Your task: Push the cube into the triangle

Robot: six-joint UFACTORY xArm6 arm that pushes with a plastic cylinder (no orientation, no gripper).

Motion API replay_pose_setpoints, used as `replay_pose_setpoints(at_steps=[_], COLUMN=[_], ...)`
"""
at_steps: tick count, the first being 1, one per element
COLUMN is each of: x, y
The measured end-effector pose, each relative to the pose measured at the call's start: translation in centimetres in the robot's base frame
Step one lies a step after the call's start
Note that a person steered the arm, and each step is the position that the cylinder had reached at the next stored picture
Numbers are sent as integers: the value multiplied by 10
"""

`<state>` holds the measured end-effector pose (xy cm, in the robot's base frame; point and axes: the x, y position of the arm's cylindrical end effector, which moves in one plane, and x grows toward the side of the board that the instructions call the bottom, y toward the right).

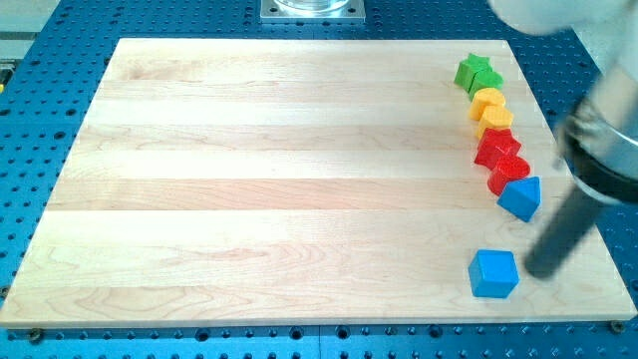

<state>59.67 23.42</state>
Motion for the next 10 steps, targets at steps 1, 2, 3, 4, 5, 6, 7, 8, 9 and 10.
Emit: replay_pose_setpoints(at_steps=[1, 2, 3, 4, 5, 6, 7, 8, 9, 10], x=[22, 15, 16, 7, -5, -23, -31, -31, -34, -34], y=[-44, -76, -113, -174, -117, -81, -106, -80, -47, -39])
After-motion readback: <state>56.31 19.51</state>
